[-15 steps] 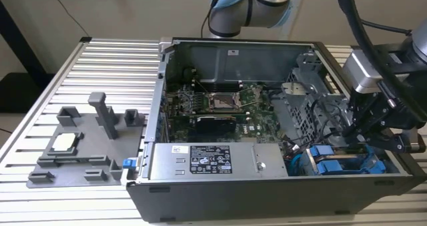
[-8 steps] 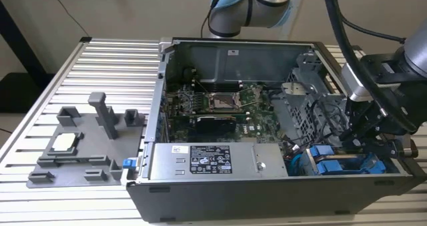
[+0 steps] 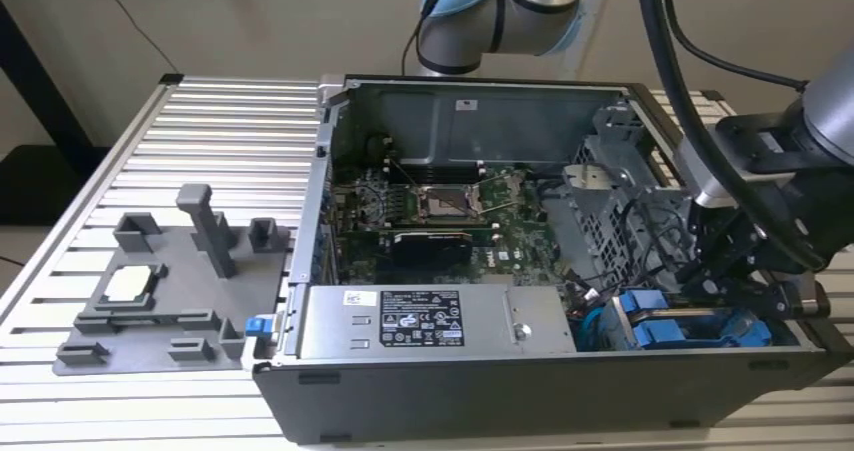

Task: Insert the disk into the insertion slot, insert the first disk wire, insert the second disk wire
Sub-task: 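Insert the second disk wire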

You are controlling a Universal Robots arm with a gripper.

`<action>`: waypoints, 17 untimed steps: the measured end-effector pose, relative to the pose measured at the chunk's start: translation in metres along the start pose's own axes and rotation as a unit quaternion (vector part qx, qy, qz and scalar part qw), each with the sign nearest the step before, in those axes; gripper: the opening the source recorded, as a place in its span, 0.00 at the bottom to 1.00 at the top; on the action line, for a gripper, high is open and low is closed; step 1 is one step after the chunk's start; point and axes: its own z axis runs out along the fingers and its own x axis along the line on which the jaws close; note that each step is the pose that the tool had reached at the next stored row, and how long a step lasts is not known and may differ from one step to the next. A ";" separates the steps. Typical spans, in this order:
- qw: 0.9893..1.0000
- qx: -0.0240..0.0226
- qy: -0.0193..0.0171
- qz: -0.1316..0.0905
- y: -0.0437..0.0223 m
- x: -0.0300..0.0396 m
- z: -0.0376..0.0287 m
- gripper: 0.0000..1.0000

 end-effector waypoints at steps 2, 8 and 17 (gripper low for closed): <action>1.000 0.000 -0.003 0.000 0.0000 0.0003 0.0023 0.16; 1.000 0.000 -0.017 0.001 -0.0016 0.0010 0.0075 0.16; 1.000 -0.003 -0.016 0.001 -0.0037 0.0028 0.0088 0.16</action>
